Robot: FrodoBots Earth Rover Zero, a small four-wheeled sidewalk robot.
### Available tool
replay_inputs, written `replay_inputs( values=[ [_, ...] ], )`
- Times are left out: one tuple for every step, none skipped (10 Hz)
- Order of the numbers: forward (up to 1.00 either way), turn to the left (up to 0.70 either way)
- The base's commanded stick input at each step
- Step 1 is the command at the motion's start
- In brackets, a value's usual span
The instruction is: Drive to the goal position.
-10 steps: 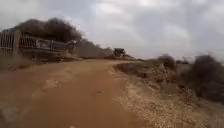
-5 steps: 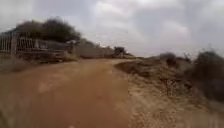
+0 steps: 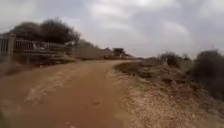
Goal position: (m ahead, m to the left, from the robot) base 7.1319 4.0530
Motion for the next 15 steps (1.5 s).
replay_inputs(
  values=[
    [0.50, 0.00],
    [0.50, 0.00],
    [0.50, 0.05],
    [0.50, 0.14],
    [0.50, 0.23],
    [0.50, 0.10],
    [0.50, 0.00],
    [0.50, 0.00],
    [0.50, 0.00],
    [0.50, 0.00],
    [0.50, 0.00],
    [0.50, 0.00],
    [0.50, 0.00],
    [0.50, 0.00],
    [0.50, 0.00]
  ],
)
